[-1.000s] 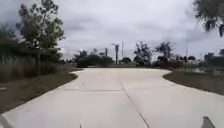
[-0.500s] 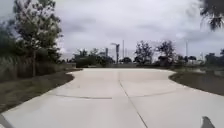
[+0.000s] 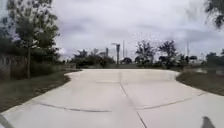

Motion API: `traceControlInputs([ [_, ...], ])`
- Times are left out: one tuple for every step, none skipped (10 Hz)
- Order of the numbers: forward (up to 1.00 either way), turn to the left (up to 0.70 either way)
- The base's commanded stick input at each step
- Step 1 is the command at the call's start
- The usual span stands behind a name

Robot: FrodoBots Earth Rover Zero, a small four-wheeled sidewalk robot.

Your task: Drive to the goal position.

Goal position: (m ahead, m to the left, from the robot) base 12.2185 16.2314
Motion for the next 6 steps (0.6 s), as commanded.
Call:
traceControlInputs([
  [0.85,0.0],
  [0.85,0.0],
  [0.85,0.0],
  [0.85,0.0],
  [0.85,0.0],
  [0.85,0.0],
])
